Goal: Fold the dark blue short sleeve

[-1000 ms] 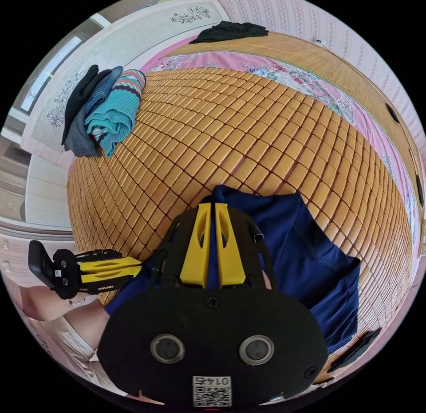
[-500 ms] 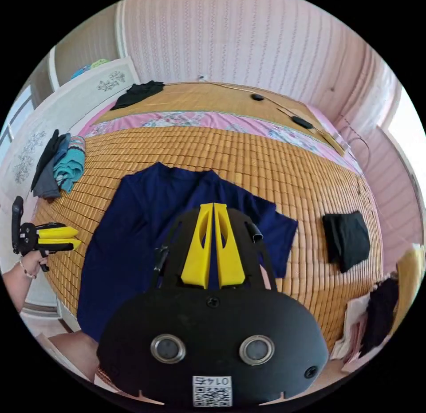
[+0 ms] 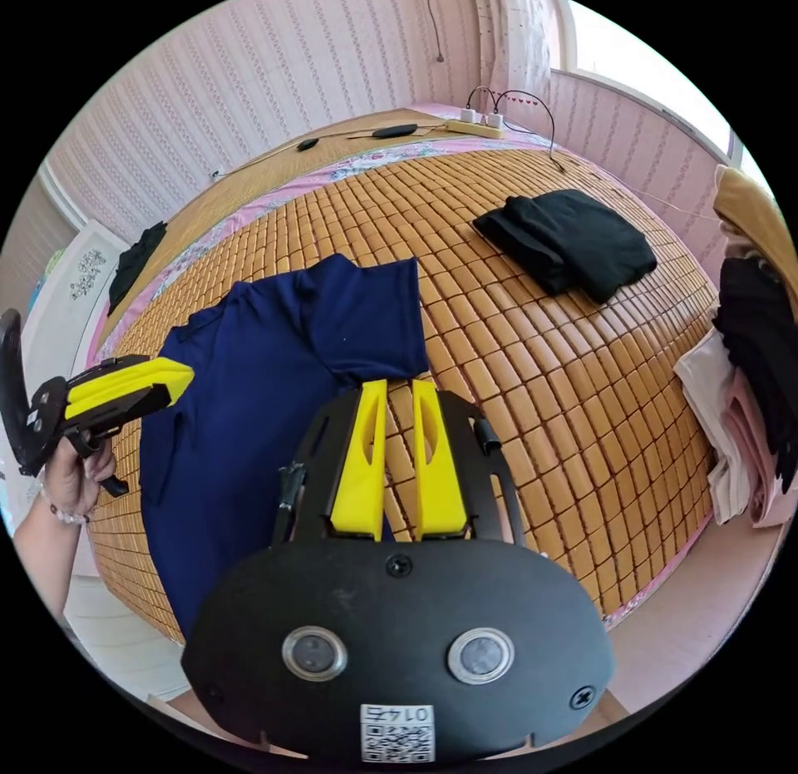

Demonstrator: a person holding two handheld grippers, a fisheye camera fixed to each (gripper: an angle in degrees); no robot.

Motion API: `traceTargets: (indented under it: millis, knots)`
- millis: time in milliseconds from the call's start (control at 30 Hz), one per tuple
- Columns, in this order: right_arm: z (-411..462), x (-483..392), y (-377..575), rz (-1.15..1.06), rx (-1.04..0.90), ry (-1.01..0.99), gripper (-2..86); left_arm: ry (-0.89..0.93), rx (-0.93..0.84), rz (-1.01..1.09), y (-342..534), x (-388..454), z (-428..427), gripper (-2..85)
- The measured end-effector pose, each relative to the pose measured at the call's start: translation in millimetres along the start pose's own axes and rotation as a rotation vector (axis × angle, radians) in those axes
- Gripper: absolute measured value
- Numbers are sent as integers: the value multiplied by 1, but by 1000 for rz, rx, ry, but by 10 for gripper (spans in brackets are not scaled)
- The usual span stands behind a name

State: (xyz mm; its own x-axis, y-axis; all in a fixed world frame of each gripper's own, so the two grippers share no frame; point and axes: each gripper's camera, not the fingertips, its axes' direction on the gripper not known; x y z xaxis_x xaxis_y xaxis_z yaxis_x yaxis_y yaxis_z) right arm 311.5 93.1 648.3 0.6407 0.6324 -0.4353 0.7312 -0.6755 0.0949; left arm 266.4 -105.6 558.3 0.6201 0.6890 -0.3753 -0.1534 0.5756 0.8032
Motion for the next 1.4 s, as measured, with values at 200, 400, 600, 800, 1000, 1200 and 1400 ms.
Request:
traceTargets:
  millis: [200,400,600,800,1000,1200,1400]
  knots:
    - [8,38,-1,59,-13,-53,70,-77,-85,118,-57,15,94,-7]
    - [8,72,1,97,-24,-98,46,26,-143,174,-101,10,188,-7]
    - [4,95,6,92,-14,-137,29,6,-225,139,-92,-3,265,-2]
    - [2,111,4,69,-25,-150,13,-48,-190,172,-56,-3,293,0]
    - [-2,123,-3,44,-34,-150,1,23,-164,123,-41,-31,282,-9]
    - [-27,127,-8,-42,79,-180,-3,45,70,-8,29,-93,165,-10]
    - [-54,108,3,-240,114,-298,-3,14,58,-160,164,-121,91,-10]
